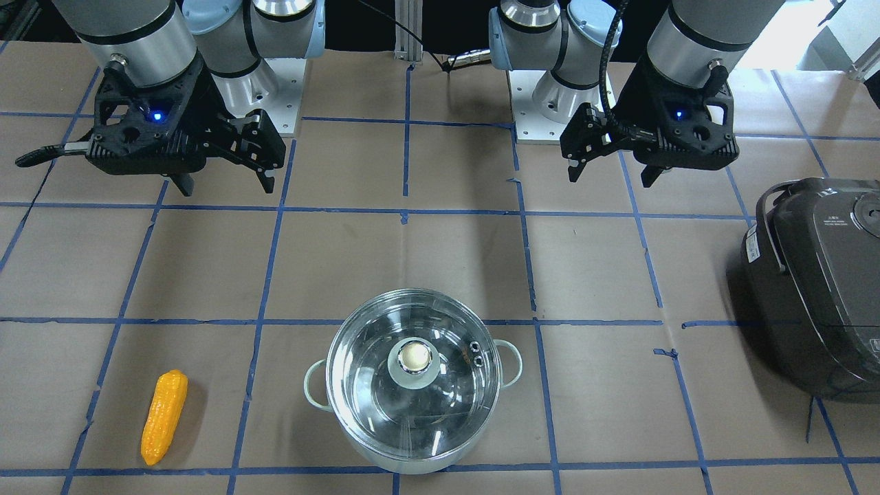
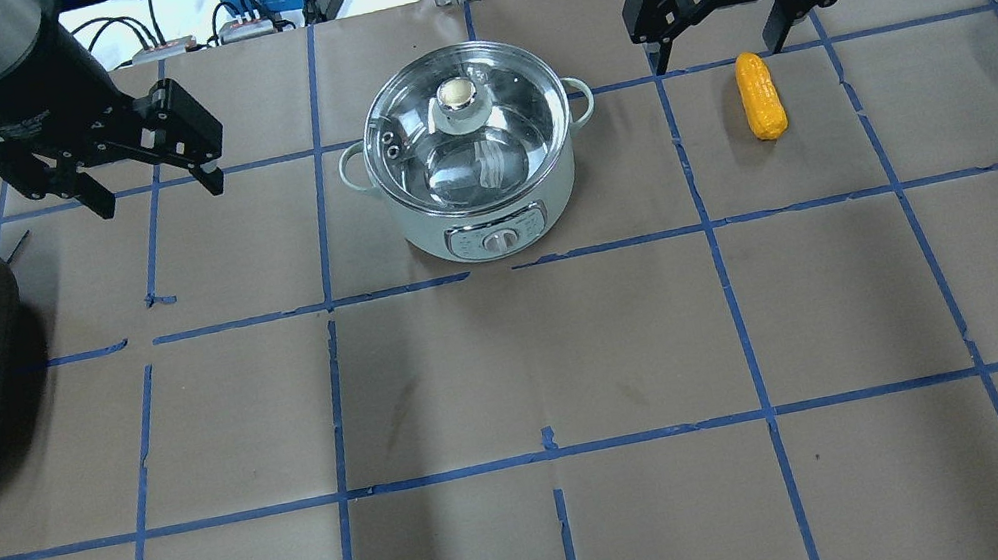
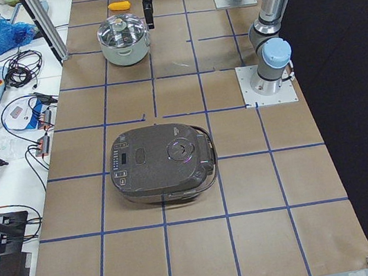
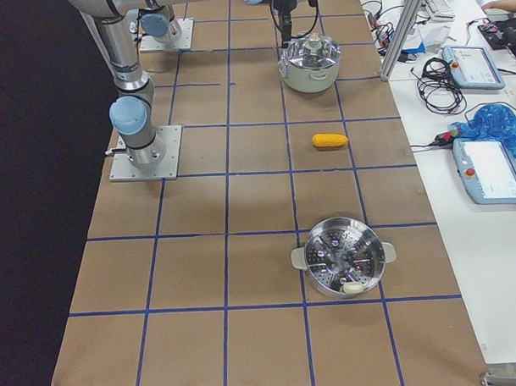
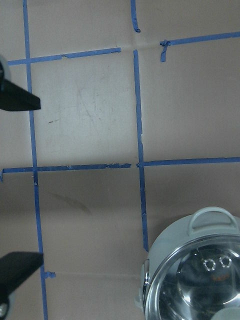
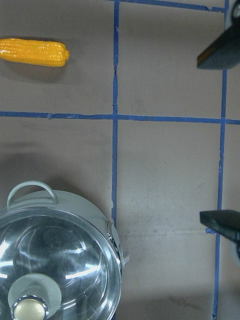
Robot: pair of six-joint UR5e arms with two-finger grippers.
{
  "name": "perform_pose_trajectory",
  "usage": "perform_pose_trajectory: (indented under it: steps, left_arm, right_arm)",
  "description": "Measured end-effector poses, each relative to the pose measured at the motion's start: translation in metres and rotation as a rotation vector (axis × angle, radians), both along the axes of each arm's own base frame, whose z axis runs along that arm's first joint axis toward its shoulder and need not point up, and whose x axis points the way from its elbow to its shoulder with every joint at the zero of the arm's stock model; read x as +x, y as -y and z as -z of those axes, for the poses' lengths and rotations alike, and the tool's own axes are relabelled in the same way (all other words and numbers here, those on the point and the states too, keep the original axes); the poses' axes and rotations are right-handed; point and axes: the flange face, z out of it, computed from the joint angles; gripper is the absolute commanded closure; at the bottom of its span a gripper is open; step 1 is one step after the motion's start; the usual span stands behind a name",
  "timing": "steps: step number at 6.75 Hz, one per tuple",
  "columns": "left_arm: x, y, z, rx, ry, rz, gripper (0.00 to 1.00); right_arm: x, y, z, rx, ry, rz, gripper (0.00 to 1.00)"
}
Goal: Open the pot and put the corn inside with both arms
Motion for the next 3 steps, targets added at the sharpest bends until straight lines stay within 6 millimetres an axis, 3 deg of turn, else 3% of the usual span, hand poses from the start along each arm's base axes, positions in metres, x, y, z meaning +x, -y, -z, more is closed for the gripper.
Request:
perform_pose_trajectory:
  steps: [3]
  left_arm:
    - [-0.0062, 0.0017, 0.0007, 0.002, 0.0, 0.012, 0.0]
  right_arm:
    - [0.0005, -0.0003, 0.0001, 0.001, 0.0, -0.002, 0.0]
